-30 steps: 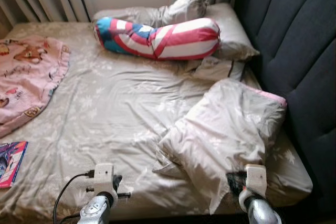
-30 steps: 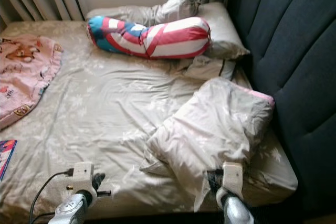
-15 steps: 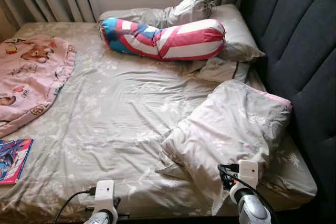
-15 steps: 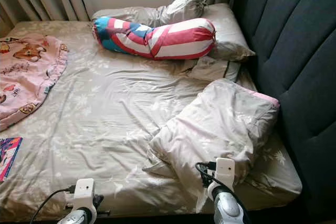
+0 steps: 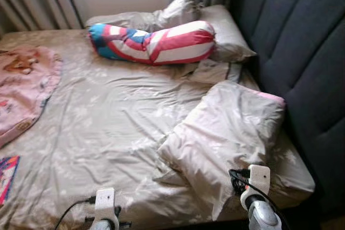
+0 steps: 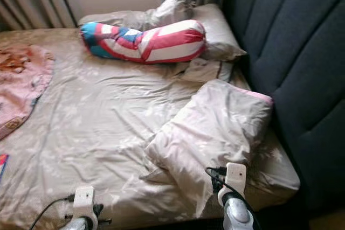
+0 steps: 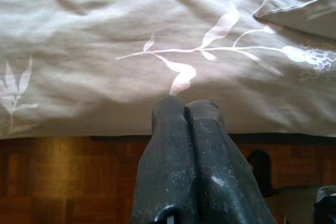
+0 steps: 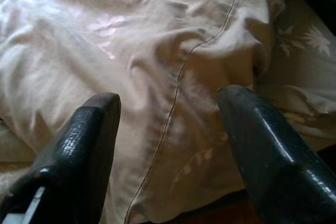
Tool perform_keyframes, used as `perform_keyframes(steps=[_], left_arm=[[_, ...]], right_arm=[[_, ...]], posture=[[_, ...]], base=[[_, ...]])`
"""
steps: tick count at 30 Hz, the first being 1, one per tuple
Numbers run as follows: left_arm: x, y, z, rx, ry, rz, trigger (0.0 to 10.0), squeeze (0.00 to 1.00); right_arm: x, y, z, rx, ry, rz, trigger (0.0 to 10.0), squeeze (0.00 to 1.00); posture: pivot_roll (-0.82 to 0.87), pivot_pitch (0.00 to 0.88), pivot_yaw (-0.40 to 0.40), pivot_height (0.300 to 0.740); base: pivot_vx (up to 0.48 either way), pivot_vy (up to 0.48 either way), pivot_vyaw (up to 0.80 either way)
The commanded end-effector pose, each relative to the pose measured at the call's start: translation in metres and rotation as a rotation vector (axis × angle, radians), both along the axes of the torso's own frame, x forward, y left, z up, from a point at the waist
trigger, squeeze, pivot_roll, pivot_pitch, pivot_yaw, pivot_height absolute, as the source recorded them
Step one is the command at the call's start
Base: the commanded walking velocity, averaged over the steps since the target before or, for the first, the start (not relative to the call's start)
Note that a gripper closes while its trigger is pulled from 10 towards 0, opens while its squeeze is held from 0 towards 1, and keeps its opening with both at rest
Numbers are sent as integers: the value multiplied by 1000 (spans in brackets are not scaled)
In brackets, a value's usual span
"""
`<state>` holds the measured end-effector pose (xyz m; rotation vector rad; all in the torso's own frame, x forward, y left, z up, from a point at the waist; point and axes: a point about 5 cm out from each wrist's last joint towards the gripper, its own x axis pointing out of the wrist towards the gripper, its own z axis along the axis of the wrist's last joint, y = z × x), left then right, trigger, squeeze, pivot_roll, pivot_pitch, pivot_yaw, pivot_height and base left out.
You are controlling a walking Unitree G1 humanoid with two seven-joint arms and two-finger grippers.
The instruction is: Clean up the room
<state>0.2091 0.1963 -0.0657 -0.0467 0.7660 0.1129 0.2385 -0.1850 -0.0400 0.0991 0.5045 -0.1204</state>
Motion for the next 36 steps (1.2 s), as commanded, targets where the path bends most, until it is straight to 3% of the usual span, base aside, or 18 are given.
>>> perform_keyframes(steps=[1, 12, 25, 36], left_arm=[[-8, 2, -5, 4, 32, 5, 10000, 0], [-8, 1, -5, 0, 28, -2, 10000, 0], [-9, -1, -6, 9, 39, -20, 10000, 0], [-10, -3, -6, -1, 35, -24, 10000, 0]], right_arm=[[1, 1, 0, 1, 2, 0, 10000, 0], [1, 3, 0, 13, 6, 15, 10000, 0], [-1, 2, -2, 16, 20, 19, 10000, 0], [-4, 0, -6, 18, 47, 17, 10000, 0]], posture=[[-94, 48, -32, 740], [-92, 59, -33, 740], [-94, 65, -35, 740], [-91, 70, -36, 740]], base=[[0, 0, 0], [0, 0, 0], [371, 0, 0], [0, 0, 0]])
